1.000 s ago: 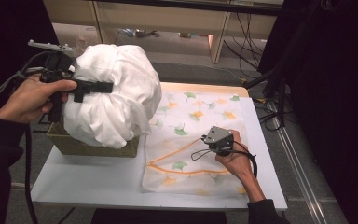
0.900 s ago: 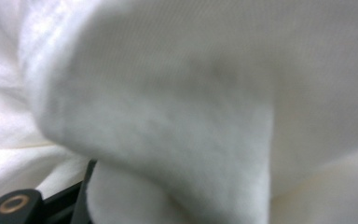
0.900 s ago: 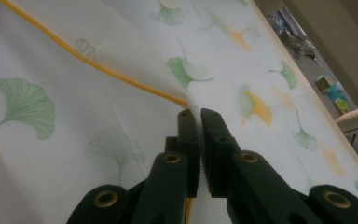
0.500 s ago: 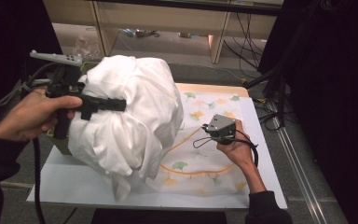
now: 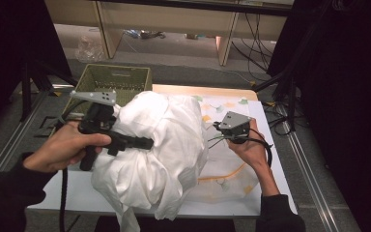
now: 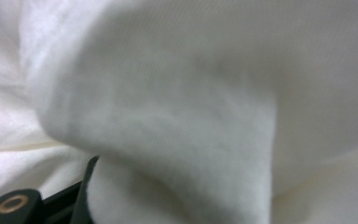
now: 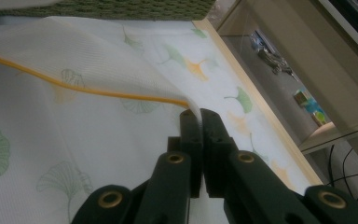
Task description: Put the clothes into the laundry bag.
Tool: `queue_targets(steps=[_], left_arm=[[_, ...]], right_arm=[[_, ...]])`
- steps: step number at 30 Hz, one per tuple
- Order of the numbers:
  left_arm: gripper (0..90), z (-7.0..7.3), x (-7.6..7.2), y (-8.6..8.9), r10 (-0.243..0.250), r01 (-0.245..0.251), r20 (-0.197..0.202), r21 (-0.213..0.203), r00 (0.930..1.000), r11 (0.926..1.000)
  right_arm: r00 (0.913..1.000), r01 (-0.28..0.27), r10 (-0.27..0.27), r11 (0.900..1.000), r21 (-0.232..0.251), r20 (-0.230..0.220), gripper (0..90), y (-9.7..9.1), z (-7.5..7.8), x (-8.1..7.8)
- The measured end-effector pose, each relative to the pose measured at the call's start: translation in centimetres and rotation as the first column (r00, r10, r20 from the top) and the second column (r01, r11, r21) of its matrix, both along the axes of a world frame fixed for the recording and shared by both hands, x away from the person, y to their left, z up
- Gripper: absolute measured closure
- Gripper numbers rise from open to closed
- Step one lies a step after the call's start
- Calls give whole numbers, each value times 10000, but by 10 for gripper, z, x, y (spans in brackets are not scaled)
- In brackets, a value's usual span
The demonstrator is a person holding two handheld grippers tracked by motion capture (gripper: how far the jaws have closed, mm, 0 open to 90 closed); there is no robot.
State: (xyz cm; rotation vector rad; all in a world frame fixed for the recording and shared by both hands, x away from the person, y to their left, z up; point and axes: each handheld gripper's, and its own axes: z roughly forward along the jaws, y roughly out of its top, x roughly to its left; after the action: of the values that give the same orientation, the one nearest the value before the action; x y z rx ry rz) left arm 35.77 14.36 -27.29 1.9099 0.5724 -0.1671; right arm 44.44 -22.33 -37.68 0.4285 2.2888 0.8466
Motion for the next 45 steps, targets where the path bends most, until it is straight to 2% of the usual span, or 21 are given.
queue_targets(steps=[1,2,5,7,10,14,15,19,22,25,28,30,32,34,35,37,38,40,41,44,45], left_arm=[[496,-6,0,-3,31,-31,-137,-34,9999,10000],[496,-17,1,-10,-177,178,-71,160,9998,9997],[495,-27,0,-18,-212,218,-240,251,9995,9994],[494,-40,1,-30,-573,581,-251,329,9980,9978],[494,-46,1,-38,-728,735,-190,375,9972,9966],[492,-60,-2,-53,-1296,1294,23,367,9916,9909],[492,-67,-2,-60,-1467,1469,-99,275,9891,9888],[492,-78,-2,-71,-1729,1734,-214,235,9847,9846],[490,-88,0,-85,-1917,1937,-449,444,9804,9801],[487,-95,5,-94,-2074,2097,-446,555,9772,9762],[482,-101,12,-102,-1721,1769,-717,664,9825,9820],[478,-103,18,-107,-1426,1465,-577,707,9881,9867],[475,-103,21,-113,-926,950,-283,984,9953,9906],[471,-102,23,-121,-497,463,207,1444,9985,9884],[468,-103,24,-123,-509,468,228,1528,9984,9872],[466,-107,26,-131,-613,627,-138,1496,9980,9868],[467,-113,25,-140,-860,901,-334,1478,9957,9849],[467,-116,23,-145,-952,993,-330,1584,9949,9824],[466,-122,20,-155,-1227,1268,-337,1788,9919,9757],[461,-129,20,-163,-1213,1265,-384,1962,9919,9724],[461,-133,22,-166,-1134,1180,-336,2198,9930,9684]], right_arm=[[10000,-19,19,10000,-11,56,895,0,1,0],[9999,-41,41,10000,24,97,895,0,3,0],[9999,-1,-1,10000,78,155,895,0,5,0],[9998,3,-5,9999,122,191,895,2,8,-1],[9996,27,-30,9999,122,270,895,2,10,-1],[9994,97,-105,9997,234,341,897,1,14,-2],[9990,113,-124,9996,254,418,897,0,15,-2],[9988,147,-162,9993,337,464,897,-2,18,-3],[9987,186,-207,9988,449,465,897,-1,21,-6],[9982,90,-115,9990,431,581,897,3,25,-9],[9977,-25,-3,9992,411,673,897,5,31,-13],[9973,-53,19,9989,463,728,898,7,33,-15],[9962,-236,206,9991,349,843,897,8,35,-16],[9963,-310,283,9990,321,810,897,9,36,-18],[9965,-197,164,9990,395,823,898,10,37,-19],[9965,-256,224,9989,386,808,898,11,37,-20],[9950,-392,362,9988,301,936,898,12,39,-21],[9945,-417,385,9987,309,976,898,12,40,-22],[9946,-419,388,9987,304,965,898,11,41,-22],[9943,-456,426,9986,284,979,898,11,41,-23],[9943,-456,426,9986,284,979,898,11,41,-23]])
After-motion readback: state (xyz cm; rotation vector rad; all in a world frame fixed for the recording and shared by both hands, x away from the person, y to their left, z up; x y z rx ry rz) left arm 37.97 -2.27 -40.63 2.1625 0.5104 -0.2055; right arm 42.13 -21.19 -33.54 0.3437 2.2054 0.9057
